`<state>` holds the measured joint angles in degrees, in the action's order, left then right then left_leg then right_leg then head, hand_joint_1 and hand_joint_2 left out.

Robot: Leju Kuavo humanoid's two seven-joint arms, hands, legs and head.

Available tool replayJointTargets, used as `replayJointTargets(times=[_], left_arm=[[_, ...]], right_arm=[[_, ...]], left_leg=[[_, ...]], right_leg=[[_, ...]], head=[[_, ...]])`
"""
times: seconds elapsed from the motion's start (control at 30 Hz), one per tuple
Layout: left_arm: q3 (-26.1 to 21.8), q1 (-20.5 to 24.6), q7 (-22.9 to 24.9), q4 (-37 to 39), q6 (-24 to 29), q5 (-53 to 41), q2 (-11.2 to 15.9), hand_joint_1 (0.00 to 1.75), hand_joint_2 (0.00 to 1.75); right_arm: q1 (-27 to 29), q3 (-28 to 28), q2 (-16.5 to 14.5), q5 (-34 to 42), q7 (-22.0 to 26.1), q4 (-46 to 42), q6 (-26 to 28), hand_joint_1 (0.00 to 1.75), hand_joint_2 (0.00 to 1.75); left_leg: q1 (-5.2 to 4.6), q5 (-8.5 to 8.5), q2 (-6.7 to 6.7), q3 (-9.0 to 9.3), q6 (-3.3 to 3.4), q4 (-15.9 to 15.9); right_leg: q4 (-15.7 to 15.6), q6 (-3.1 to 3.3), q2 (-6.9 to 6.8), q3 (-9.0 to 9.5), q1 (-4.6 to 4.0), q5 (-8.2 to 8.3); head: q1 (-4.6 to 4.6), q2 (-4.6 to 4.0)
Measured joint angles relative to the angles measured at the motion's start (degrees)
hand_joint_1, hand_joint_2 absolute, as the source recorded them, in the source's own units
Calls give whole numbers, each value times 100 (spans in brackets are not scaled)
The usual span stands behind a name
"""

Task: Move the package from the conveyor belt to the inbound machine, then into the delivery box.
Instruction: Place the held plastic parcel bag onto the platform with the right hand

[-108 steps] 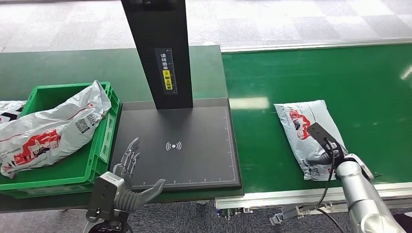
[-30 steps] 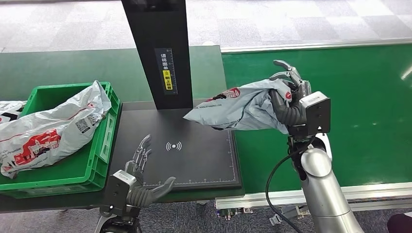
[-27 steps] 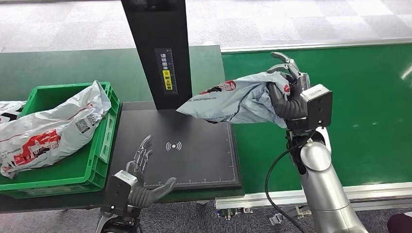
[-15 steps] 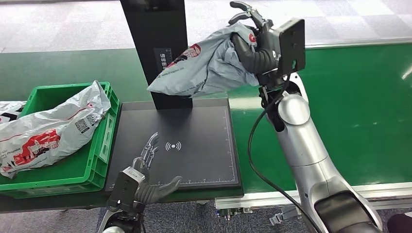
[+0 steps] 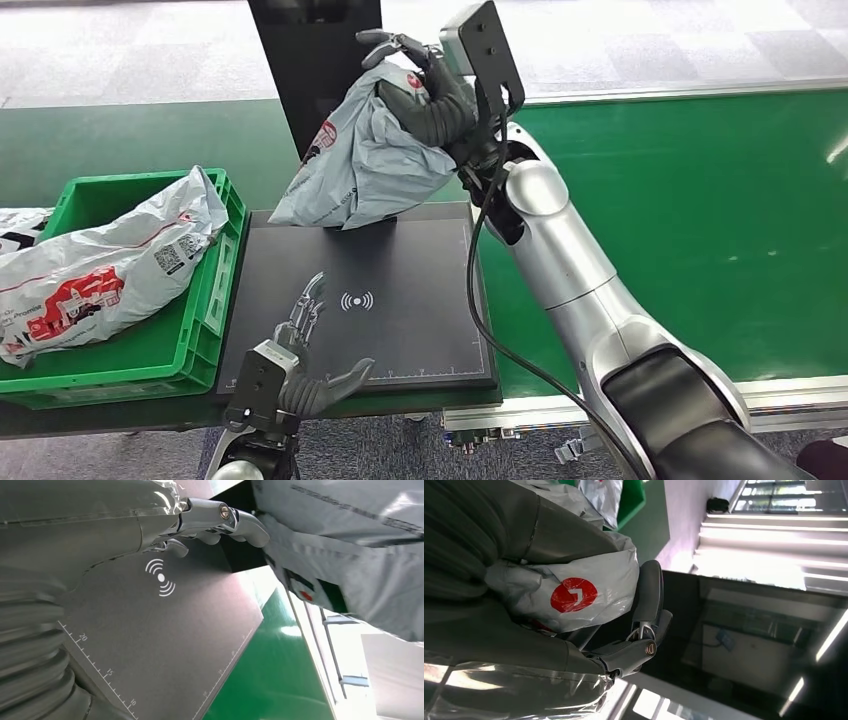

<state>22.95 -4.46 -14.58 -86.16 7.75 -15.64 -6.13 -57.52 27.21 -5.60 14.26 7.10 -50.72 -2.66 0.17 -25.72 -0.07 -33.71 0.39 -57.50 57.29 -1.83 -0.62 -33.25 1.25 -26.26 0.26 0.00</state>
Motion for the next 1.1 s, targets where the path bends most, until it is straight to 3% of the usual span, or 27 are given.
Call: replayJointTargets(times=[0.47,0.6,0.67,0.8,1.1], left_arm=[[107,-23,20,0,132,72,12,0,175],[126,-16,36,2,139,82,14,0,175],[127,-15,47,2,139,97,14,0,175],[127,-14,63,2,139,117,14,0,175],[127,-13,90,2,142,119,14,0,175]], right_arm=[[-97,625,-149,356,-293,1187,-303,175,175],[-103,776,-216,380,-357,1412,-350,113,175],[-106,831,-238,386,-371,1485,-383,113,175],[-105,932,-252,388,-381,1564,-415,0,175],[-105,1057,-235,473,-379,1564,-589,0,175]], left_leg=[[0,0,-1,0,0,-1],[0,0,-1,1,0,-1],[0,0,0,1,0,-1],[0,0,0,2,0,-1],[0,0,0,4,0,-2]], right_leg=[[0,0,0,0,0,0],[0,0,0,0,0,0],[0,0,0,0,0,0],[0,0,0,1,0,0],[0,0,1,0,0,1]], head=[[1,0],[-1,0],[-1,0],[1,0],[0,0]])
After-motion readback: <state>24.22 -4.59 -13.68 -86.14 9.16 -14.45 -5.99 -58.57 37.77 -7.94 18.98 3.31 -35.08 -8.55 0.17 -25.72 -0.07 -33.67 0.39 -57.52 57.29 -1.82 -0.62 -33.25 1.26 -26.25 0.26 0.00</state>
